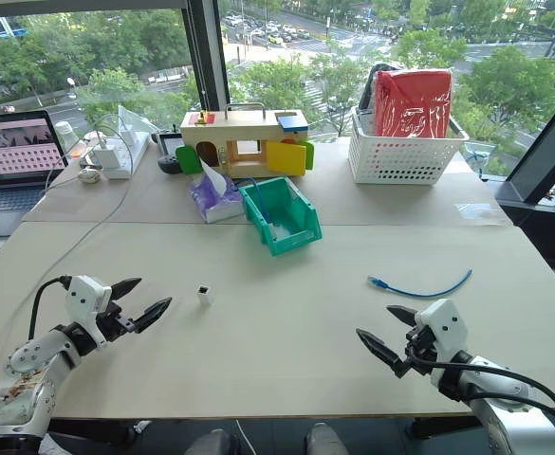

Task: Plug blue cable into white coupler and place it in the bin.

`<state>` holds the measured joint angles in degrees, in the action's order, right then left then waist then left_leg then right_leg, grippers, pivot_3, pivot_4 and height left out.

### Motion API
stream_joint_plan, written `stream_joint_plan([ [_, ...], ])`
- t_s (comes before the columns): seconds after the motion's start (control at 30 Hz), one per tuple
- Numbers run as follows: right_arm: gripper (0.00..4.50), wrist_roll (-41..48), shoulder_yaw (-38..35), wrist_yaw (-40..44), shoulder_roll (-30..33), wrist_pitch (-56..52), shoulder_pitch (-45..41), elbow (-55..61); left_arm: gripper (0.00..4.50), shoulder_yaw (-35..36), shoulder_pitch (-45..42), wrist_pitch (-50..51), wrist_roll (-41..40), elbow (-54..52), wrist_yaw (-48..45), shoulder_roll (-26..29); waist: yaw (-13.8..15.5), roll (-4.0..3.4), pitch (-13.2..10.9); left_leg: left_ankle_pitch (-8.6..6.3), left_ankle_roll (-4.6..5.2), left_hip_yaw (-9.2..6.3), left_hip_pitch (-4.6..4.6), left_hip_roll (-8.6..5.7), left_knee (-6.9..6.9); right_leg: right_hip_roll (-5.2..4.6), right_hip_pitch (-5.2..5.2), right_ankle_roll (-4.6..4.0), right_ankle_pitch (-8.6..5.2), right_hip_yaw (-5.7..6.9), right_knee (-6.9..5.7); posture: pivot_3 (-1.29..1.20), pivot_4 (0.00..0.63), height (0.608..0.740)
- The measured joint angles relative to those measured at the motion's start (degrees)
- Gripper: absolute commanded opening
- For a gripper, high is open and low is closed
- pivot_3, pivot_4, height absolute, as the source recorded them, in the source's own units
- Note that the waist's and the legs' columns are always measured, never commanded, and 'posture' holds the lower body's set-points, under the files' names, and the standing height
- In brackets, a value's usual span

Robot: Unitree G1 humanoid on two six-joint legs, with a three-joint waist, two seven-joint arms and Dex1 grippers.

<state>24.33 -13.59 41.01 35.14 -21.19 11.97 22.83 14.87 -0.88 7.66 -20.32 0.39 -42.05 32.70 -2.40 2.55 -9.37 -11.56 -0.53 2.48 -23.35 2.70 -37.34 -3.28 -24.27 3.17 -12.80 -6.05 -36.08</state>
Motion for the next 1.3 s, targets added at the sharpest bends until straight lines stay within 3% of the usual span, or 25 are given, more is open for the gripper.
stream_joint_plan([
  [0.1, 4.42, 0.6, 0.0, 0.3, 0.5, -0.7, -0.9, -0.6, 4.50, -0.1, -1.2, 2.2, -1.9, 0.4, -1.8, 1.3, 0.0, 0.05, 0.0, 0.00, 0.00, -0.01, -0.03, 0.01, -0.01, 0.02, -0.03, 0.00, 0.00, 0.02, -0.03, 0.00, 0.150, 0.729],
  [0.23, 4.42, 1.3, -1.3, 1.7, 7.2, -3.9, -10.8, -5.6, 4.50, 1.3, -11.4, 12.9, -11.6, -2.1, -10.1, 9.8, -0.1, 0.15, -0.1, 0.01, 0.00, -0.08, -0.17, 0.08, -0.38, 0.01, 0.00, -0.25, -0.07, 0.17, -0.05, 0.00, 0.150, 0.729],
  [0.33, 4.42, -1.7, -0.1, 3.4, 11.9, -3.9, -17.6, -13.3, 4.50, -1.0, -13.2, 14.6, -12.4, -7.4, -16.7, 16.0, -0.3, 0.08, -0.1, -0.13, 0.02, -0.01, -0.11, 0.05, -0.35, -0.03, 0.08, -0.23, -0.11, 0.16, 0.05, 0.00, 0.150, 0.729],
  [0.43, 4.42, -4.2, 3.3, 5.2, 12.6, -3.8, -22.9, -20.9, 4.50, -3.5, -14.9, 19.2, -14.8, -8.6, -19.6, 16.6, -0.2, 0.09, -0.1, -0.21, 0.10, -0.15, -0.29, 0.08, -0.34, 0.08, -0.07, -0.18, -0.05, 0.21, -0.07, 0.00, 0.150, 0.729],
  [0.57, 4.42, -8.7, 10.7, 10.3, 12.6, -2.1, -31.8, -33.6, 4.50, -6.0, -23.6, 26.6, -20.2, -11.1, -24.0, 18.9, -0.2, 0.09, -0.1, -0.20, 0.10, -0.35, -0.48, 0.05, -0.39, 0.10, -0.10, -0.27, 0.02, 0.36, -0.01, 0.00, 0.150, 0.729],
  [0.77, 4.42, -12.8, 15.7, 15.5, 9.8, 4.1, -39.7, -47.2, 4.50, -9.4, -30.5, 31.5, -23.3, -12.7, -26.8, 18.5, -0.2, 0.06, -0.1, -0.20, 0.10, -0.39, -0.48, 0.00, -0.43, 0.07, -0.05, -0.24, 0.02, 0.36, -0.02, 0.00, 0.150, 0.729],
  [0.87, 3.68, -15.1, 17.4, 17.3, 9.4, 7.8, -43.0, -53.1, 4.50, -11.6, -32.0, 30.2, -21.6, -13.2, -27.0, 17.3, -0.2, 0.06, -0.1, -0.20, 0.10, -0.41, -0.47, 0.00, -0.43, 0.08, -0.04, -0.28, 0.04, 0.38, -0.03, 0.00, 0.150, 0.729],
  [1.17, 0.55, -15.8, 17.6, 22.7, 9.5, 8.1, -44.3, -55.2, 4.50, -14.2, -33.9, 29.1, -19.6, -13.0, -27.3, 14.3, -0.1, 0.07, -0.1, -0.20, 0.10, -0.48, -0.47, 0.00, -0.46, 0.08, 0.02, -0.29, 0.05, 0.44, -0.04, 0.00, 0.150, 0.729],
  [1.23, 0.06, -15.8, 17.4, 22.8, 9.4, 8.2, -43.0, -53.2, 4.50, -15.9, -35.4, 26.6, -17.2, -12.0, -27.3, 12.5, 0.1, 0.06, -0.1, -0.20, 0.10, -0.52, -0.45, -0.02, -0.47, 0.08, 0.07, -0.30, 0.05, 0.47, -0.04, 0.00, 0.150, 0.729],
  [1.3, 0.02, -15.4, 17.3, 23.5, 9.2, 8.3, -41.7, -50.9, 4.50, -17.6, -35.9, 25.0, -15.4, -11.0, -27.5, 11.4, 0.0, 0.06, -0.1, -0.20, 0.10, -0.53, -0.45, -0.02, -0.47, 0.08, 0.06, -0.30, 0.05, 0.47, -0.05, 0.00, 0.150, 0.729],
])
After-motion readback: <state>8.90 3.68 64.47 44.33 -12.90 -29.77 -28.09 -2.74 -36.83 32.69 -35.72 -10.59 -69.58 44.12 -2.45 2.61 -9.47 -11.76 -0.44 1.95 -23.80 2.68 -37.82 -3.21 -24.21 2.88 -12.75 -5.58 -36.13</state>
